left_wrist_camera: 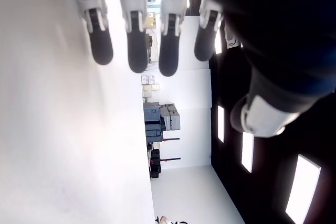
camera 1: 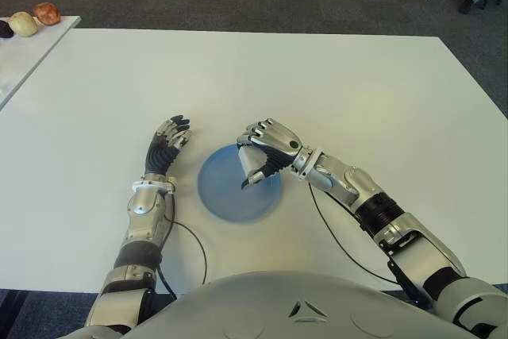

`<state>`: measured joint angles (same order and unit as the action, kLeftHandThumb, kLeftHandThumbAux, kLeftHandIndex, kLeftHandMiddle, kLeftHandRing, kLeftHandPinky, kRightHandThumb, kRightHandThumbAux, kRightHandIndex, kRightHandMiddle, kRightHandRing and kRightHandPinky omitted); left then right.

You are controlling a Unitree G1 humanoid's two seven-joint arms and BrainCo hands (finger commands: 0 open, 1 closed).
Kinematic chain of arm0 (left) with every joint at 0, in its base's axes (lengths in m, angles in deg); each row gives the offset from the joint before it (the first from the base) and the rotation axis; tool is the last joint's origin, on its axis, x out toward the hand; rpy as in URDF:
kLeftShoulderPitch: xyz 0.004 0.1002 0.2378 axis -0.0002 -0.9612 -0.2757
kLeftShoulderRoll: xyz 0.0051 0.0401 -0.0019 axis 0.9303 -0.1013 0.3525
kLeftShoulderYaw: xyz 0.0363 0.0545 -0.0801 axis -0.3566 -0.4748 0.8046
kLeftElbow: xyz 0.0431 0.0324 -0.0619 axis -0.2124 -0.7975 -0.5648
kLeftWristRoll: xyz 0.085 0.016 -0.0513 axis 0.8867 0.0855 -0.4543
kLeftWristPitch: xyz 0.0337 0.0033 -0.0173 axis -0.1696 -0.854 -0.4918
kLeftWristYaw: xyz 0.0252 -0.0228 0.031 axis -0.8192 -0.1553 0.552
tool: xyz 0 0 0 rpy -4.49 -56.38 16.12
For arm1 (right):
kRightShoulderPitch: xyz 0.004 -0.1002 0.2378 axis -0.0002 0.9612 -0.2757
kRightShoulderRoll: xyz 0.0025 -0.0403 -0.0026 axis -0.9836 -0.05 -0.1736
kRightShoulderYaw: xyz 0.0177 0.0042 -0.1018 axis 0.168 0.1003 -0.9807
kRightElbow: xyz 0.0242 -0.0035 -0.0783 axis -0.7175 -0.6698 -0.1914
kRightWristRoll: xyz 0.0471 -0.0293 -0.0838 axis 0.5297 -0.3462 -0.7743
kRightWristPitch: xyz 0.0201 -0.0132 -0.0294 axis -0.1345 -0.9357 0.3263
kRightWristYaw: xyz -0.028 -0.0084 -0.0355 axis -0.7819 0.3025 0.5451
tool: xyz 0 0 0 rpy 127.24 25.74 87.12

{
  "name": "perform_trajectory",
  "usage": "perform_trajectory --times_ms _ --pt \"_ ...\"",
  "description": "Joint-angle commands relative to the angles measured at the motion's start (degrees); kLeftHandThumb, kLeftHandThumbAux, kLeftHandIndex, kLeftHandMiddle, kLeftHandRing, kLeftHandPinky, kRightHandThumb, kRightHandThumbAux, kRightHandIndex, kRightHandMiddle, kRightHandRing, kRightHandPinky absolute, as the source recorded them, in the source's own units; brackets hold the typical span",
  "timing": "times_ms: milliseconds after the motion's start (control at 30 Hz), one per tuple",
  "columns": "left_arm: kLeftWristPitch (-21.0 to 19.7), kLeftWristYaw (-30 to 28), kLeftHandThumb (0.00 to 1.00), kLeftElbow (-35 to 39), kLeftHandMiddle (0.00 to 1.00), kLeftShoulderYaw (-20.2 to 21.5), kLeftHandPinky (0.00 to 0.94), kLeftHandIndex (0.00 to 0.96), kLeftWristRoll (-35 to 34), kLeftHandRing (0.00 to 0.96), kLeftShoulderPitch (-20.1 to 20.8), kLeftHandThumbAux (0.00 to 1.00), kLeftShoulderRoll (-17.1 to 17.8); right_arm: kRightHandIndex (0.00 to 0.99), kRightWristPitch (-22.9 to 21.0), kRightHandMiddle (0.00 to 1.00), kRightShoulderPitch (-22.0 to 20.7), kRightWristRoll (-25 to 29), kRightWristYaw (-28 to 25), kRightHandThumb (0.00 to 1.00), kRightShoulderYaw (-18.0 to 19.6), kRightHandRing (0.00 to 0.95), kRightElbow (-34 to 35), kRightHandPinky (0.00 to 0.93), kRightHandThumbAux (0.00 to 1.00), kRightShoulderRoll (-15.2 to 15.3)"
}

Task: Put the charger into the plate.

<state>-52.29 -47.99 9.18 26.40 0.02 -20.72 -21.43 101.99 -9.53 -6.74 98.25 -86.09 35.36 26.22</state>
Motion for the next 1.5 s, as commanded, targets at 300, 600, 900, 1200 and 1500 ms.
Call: perform_trajectory --times_ms 300,600,900,1200,1500 --pt "-4.85 0.73 0.000 -3.84 0.252 -1.46 0.239 0.208 1.31 0.246 -4.55 0.613 -2.52 0.440 -2.80 0.864 2.37 -1.59 -1.48 0.710 -1.10 0.866 4.84 0.862 0.720 -1.01" --pt "-4.65 1.29 0.000 -3.83 0.252 -1.50 0.228 0.205 1.40 0.246 -4.55 0.623 -2.82 0.442 -3.19 0.863 2.62 -1.22 -2.16 0.716 -1.35 0.869 5.95 0.871 0.715 -1.49" --pt "-4.88 1.46 0.000 -3.08 0.245 -1.80 0.221 0.202 1.52 0.234 -4.92 0.611 -3.18 0.442 -2.93 0.860 2.57 -2.15 -0.54 0.715 -1.70 0.871 5.89 0.870 0.713 -1.58" --pt "-4.28 0.28 0.000 -3.60 0.247 -1.46 0.228 0.210 0.57 0.245 -5.10 0.599 -3.26 0.319 -1.92 0.413 2.67 -0.31 -0.55 0.316 -1.36 0.377 5.68 0.347 0.406 -1.29" --pt "-6.16 3.78 0.000 -3.78 0.224 -1.81 0.236 0.182 2.74 0.227 -5.10 0.543 -3.31 0.013 -2.12 0.015 2.86 6.37 -11.90 0.219 -0.91 0.013 7.47 0.012 0.234 -0.44"
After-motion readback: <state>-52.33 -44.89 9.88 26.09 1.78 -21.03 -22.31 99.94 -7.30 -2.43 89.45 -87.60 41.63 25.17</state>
